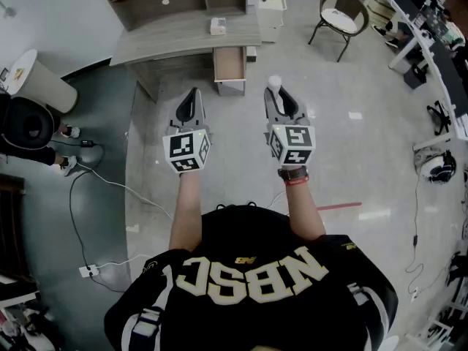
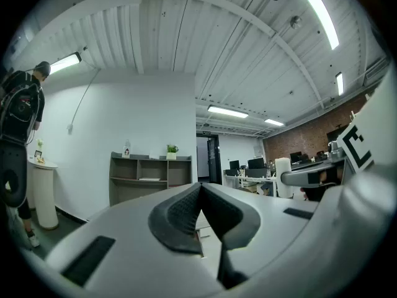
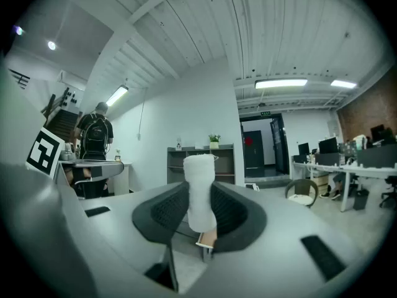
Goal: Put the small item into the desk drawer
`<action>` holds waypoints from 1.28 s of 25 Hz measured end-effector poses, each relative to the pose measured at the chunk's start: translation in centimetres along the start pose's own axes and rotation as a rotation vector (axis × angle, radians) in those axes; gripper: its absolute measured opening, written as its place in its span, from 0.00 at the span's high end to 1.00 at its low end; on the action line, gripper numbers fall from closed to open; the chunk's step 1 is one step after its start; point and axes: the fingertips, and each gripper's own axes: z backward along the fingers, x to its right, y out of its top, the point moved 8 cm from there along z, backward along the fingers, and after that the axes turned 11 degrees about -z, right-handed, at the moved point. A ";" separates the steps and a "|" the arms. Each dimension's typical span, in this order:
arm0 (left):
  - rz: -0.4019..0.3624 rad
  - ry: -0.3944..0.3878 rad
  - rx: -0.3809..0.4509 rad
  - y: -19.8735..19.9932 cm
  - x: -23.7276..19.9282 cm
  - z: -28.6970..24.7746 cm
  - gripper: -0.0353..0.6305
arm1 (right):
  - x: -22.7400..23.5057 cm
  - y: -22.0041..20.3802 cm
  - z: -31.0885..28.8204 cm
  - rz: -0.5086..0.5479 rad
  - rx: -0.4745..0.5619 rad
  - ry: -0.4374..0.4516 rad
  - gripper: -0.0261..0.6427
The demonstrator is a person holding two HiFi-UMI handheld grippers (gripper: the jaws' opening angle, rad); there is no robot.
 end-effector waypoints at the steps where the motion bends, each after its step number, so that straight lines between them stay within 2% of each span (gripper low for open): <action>1: 0.003 0.002 -0.002 0.0 0.3 -0.1 0.93 | 0.2 0.0 0.1 0.000 -0.001 0.005 0.79; 9: 0.000 -0.006 -0.011 0.6 3.3 0.1 0.93 | 1.8 -0.3 1.5 -0.016 -0.006 0.035 0.78; 19: 0.001 -0.046 -0.063 -1.4 5.0 -0.3 0.93 | 2.9 -2.3 1.5 -0.111 0.010 0.024 0.77; 27: 0.044 -0.058 -0.044 -3.8 2.7 -5.2 0.93 | 3.5 -2.6 -3.9 -0.092 -0.003 0.019 0.77; 32: 0.075 -0.052 -0.019 -4.3 -0.9 -10.2 0.93 | 3.1 -1.2 -9.6 -0.065 -0.006 0.029 0.77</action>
